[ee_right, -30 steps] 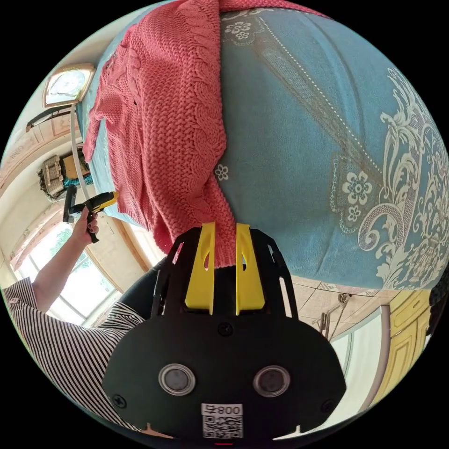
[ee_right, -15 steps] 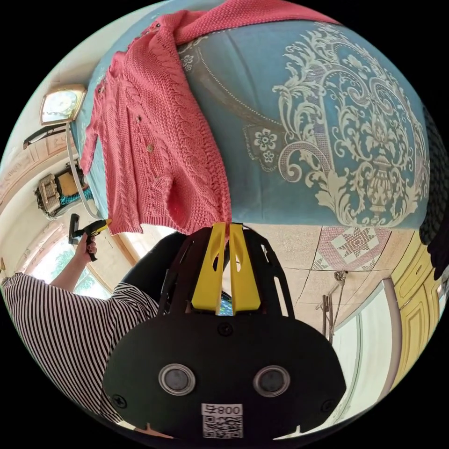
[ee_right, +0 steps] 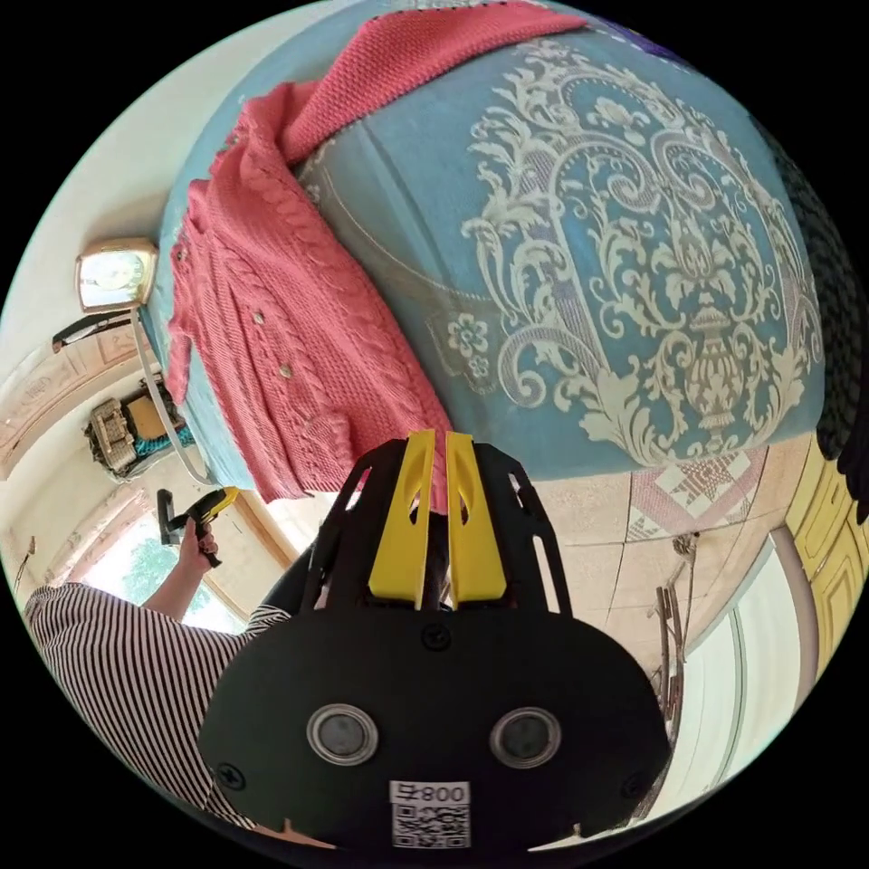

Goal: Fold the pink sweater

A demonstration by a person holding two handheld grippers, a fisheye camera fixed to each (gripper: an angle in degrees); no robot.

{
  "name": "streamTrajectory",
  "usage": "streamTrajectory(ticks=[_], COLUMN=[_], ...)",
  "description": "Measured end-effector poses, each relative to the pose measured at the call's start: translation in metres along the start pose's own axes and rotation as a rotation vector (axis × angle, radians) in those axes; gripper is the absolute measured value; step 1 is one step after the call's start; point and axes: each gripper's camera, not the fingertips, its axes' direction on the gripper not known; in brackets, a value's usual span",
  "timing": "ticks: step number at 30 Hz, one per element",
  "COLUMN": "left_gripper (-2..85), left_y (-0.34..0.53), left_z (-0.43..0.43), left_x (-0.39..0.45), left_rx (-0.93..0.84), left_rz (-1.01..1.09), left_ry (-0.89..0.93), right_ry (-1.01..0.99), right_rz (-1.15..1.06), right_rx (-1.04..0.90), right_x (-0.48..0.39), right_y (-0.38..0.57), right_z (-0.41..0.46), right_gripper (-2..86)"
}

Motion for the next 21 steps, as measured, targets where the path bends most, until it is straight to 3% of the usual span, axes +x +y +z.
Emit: streamTrajectory(ticks=[4, 9, 14, 21], left_gripper=[7.6, 8.0, 8.1, 4.9], left_y=[-0.022, -0.044, -0.042, -0.047], left_z=[0.008, 0.041, 0.074, 0.091], left_x=[0.046, 0.129, 0.171, 0.182], left_rx=[0.003, -0.033, -0.051, -0.067], left_rz=[0.15, 0.41, 0.521, 0.471], left_ry=[0.054, 0.019, -0.111, -0.182], right_ry=[-0.095, -0.054, 0.012, 0.142], right_rz=[-0.297, -0.6, -0.646, -0.615], right_rx=[0.085, 0.094, 0.08, 0.052], right_x=[-0.098, -0.227, -0.299, -0.341], right_y=[-0.065, -0.139, -0.208, -0.263], right_z=[-0.017, 0.007, 0.041, 0.071], right_gripper=[5.2, 5.9, 6.9, 6.4])
